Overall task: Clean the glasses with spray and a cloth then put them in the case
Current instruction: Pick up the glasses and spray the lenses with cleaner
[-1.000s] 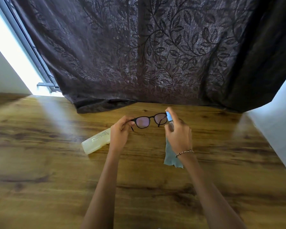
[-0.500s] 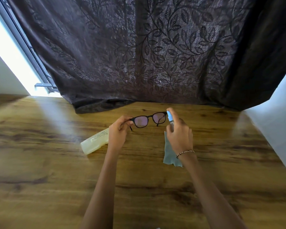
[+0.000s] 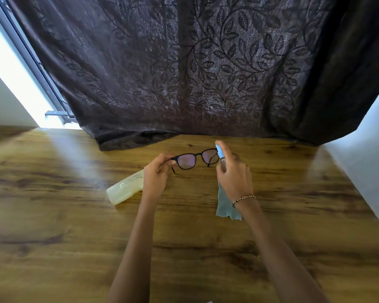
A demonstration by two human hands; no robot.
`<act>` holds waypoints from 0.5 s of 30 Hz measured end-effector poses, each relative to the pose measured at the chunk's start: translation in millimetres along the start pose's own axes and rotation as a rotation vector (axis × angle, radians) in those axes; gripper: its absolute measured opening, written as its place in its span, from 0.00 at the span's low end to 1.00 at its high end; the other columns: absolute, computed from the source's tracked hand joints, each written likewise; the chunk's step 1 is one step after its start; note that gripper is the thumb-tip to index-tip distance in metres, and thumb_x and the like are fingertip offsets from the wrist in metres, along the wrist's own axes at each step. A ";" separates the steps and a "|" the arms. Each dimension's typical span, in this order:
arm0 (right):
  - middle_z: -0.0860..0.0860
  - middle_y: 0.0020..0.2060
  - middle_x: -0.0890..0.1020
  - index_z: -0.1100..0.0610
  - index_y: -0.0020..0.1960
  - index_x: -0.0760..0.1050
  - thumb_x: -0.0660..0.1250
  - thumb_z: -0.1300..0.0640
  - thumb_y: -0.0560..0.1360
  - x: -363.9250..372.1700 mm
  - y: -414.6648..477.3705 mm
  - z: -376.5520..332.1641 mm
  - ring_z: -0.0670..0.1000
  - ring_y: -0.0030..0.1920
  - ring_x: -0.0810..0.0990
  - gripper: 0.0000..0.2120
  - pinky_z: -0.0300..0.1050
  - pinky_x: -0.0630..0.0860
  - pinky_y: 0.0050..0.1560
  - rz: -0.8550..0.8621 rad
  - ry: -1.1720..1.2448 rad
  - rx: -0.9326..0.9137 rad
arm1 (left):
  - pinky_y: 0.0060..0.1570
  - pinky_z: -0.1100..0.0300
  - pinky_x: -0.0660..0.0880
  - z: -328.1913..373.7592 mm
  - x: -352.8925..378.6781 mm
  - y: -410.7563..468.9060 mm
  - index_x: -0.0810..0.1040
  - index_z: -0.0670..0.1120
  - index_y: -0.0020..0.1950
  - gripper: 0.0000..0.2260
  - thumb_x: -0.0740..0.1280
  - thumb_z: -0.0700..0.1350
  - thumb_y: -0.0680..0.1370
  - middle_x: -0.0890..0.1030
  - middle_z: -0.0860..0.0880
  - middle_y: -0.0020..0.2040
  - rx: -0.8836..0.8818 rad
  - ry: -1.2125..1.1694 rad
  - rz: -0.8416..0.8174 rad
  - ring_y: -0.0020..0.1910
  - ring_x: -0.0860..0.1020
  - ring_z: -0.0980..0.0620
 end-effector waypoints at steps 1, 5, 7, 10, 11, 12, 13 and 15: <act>0.50 0.35 0.74 0.47 0.72 0.64 0.63 0.63 0.75 0.9 1.1 -1.0 0.52 0.30 0.75 0.28 0.43 0.70 0.31 -0.005 -0.010 -0.007 | 0.46 0.65 0.76 0.1 0.1 0.1 0.79 0.45 0.51 0.09 0.65 0.32 0.76 0.82 0.55 0.46 -0.001 0.005 0.001 0.46 0.80 0.60; 0.51 0.35 0.76 0.47 0.71 0.66 0.64 0.64 0.74 -0.3 -1.2 3.7 0.52 0.31 0.76 0.28 0.45 0.73 0.33 0.049 0.056 0.055 | 0.45 0.68 0.75 4.7 -0.4 -0.6 0.79 0.46 0.50 0.09 0.65 0.33 0.76 0.82 0.58 0.45 0.016 0.002 -0.001 0.45 0.80 0.61; 0.51 0.36 0.77 0.48 0.71 0.67 0.64 0.64 0.74 -2.5 -2.2 5.0 0.50 0.31 0.75 0.27 0.44 0.73 0.33 0.091 0.092 0.062 | 0.45 0.68 0.75 4.6 -1.5 -0.8 0.79 0.45 0.51 0.10 0.65 0.32 0.76 0.82 0.57 0.45 0.012 -0.001 0.002 0.45 0.80 0.61; 0.50 0.35 0.76 0.49 0.71 0.67 0.64 0.64 0.74 -2.1 -0.6 4.2 0.47 0.30 0.71 0.27 0.41 0.68 0.32 0.091 0.078 0.019 | 0.46 0.65 0.76 2.0 -1.6 -0.8 0.80 0.45 0.51 0.10 0.65 0.32 0.76 0.83 0.55 0.46 -0.013 0.003 0.005 0.46 0.81 0.59; 0.49 0.34 0.76 0.48 0.71 0.66 0.64 0.63 0.74 -0.9 -0.2 6.3 0.46 0.30 0.71 0.27 0.40 0.67 0.31 0.080 0.095 0.016 | 0.46 0.66 0.76 2.3 -1.4 -0.9 0.80 0.46 0.51 0.10 0.65 0.32 0.76 0.82 0.56 0.45 -0.011 0.003 0.006 0.46 0.81 0.59; 0.47 0.33 0.75 0.48 0.71 0.65 0.64 0.62 0.74 0.0 0.1 9.9 0.45 0.29 0.71 0.27 0.38 0.67 0.30 0.074 0.136 0.023 | 0.46 0.66 0.76 2.9 -1.3 -1.0 0.79 0.46 0.51 0.11 0.65 0.32 0.76 0.82 0.56 0.45 -0.007 0.004 0.006 0.46 0.80 0.60; 0.46 0.30 0.73 0.48 0.71 0.64 0.65 0.61 0.74 0.6 0.1 15.7 0.44 0.27 0.71 0.27 0.37 0.68 0.28 0.077 0.189 0.037 | 0.46 0.67 0.76 3.3 -1.1 -1.1 0.79 0.45 0.51 0.11 0.64 0.31 0.76 0.82 0.57 0.45 -0.004 0.005 0.006 0.45 0.80 0.60; 0.43 0.26 0.71 0.50 0.71 0.63 0.63 0.59 0.75 1.7 0.0 33.0 0.42 0.24 0.68 0.26 0.34 0.67 0.23 0.095 0.270 0.079 | 0.46 0.67 0.76 2.6 -1.0 -1.4 0.79 0.45 0.51 0.12 0.64 0.30 0.76 0.82 0.56 0.45 -0.005 0.008 0.006 0.45 0.80 0.60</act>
Point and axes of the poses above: each hand's wrist, its own y-axis towards the middle knuckle, its own x-axis out of the palm, z = x × y, the point moved 9 cm from there along y, towards the middle knuckle
